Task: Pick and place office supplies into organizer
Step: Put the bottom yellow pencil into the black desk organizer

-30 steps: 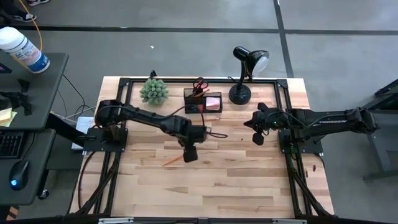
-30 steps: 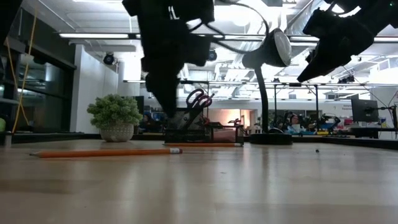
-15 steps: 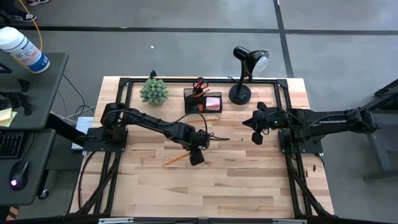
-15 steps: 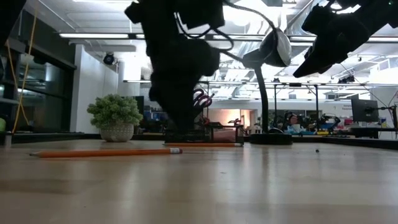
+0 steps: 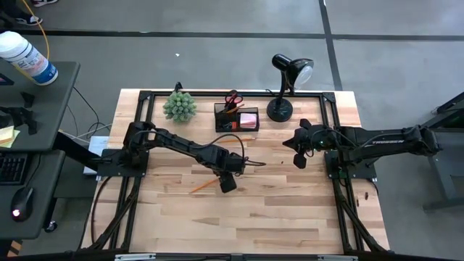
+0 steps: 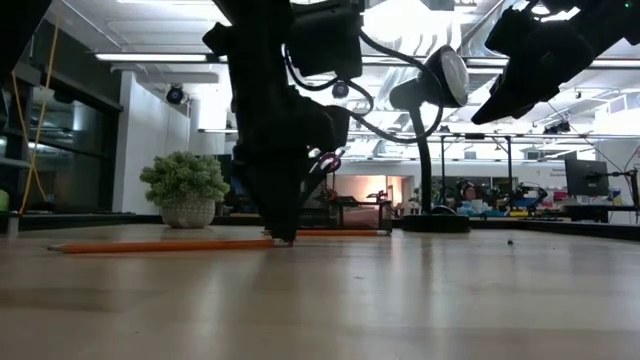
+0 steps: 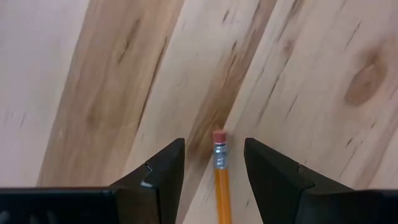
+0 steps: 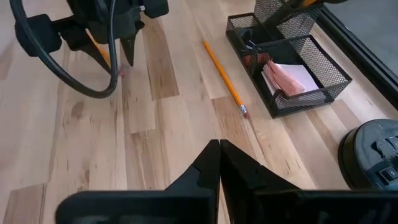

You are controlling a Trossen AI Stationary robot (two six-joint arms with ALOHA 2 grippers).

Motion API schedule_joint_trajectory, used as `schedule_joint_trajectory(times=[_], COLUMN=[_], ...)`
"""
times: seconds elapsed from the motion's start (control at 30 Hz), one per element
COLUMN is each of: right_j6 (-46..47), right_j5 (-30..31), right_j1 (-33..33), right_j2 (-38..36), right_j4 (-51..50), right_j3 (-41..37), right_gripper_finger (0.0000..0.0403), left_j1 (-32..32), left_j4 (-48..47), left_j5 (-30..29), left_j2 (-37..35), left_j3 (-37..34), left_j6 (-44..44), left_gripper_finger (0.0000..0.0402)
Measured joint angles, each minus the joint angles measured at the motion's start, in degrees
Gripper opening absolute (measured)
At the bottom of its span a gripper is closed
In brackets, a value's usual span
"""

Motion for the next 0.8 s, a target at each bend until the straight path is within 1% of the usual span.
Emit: schedule_joint_trajectory(times=[0.23, 0.8], right_j6=[0.0, 0.0], right_j5=[0.0, 0.0], right_j1=[0.0, 0.0], right_j2=[0.0, 0.0], right_j4=[0.0, 0.0], right_j3=[0.0, 0.0], right_gripper_finger=[0.0005, 0.0004], left_j1=[-0.8, -0.9], left_j4=[-0.9, 0.7], left_j5=[-1.2, -0.4], left_j2=[0.0, 0.0], left_j3=[0.0, 0.0], left_j6=[1.2, 1.8], left_gripper_finger=[0.0154, 0.0154])
